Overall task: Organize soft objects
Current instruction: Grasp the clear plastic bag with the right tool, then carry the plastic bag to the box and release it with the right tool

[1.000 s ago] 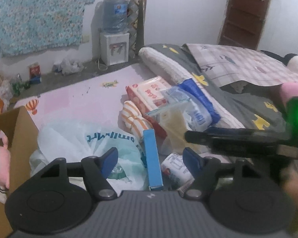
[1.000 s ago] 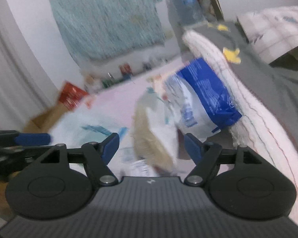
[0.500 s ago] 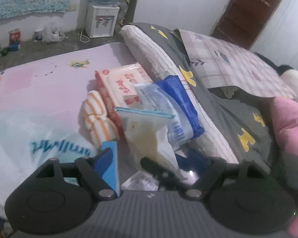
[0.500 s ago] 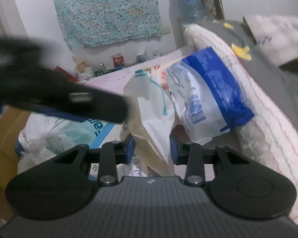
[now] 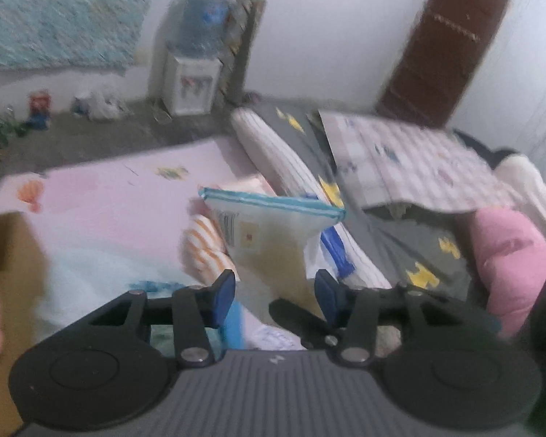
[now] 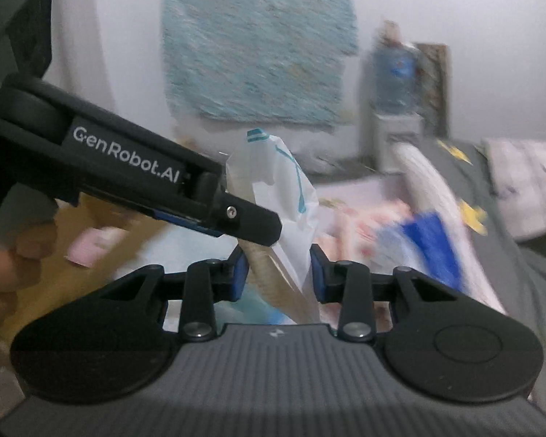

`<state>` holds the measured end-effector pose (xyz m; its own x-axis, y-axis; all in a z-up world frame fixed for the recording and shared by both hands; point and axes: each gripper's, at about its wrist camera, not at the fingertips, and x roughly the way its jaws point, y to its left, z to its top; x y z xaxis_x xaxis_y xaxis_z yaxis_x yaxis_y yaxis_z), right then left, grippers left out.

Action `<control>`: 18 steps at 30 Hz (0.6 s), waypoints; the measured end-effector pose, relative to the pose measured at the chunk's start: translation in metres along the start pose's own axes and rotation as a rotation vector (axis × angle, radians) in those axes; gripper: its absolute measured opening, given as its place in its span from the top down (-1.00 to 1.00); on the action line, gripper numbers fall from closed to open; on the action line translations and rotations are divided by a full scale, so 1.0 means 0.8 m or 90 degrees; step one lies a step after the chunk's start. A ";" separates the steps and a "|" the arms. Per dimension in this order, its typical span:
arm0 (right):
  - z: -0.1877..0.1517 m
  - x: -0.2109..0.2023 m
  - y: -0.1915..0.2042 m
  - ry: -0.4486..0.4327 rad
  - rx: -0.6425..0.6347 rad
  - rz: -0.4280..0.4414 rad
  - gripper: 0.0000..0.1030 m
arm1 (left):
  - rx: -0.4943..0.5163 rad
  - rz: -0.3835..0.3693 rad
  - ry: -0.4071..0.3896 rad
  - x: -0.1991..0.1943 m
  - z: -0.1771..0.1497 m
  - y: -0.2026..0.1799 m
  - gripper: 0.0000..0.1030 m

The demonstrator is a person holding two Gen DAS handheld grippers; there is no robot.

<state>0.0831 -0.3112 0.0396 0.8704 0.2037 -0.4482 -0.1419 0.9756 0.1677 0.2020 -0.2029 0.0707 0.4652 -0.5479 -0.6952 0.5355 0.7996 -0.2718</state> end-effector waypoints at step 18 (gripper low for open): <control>0.085 0.195 0.191 0.288 0.195 0.170 0.35 | -0.242 0.170 -0.131 -0.191 -0.074 0.254 -0.10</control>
<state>0.2295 -0.1355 0.0548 0.5269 0.5192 -0.6729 -0.1273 0.8310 0.5415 0.1979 0.0577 0.0824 0.7007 -0.3186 -0.6383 0.1026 0.9304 -0.3519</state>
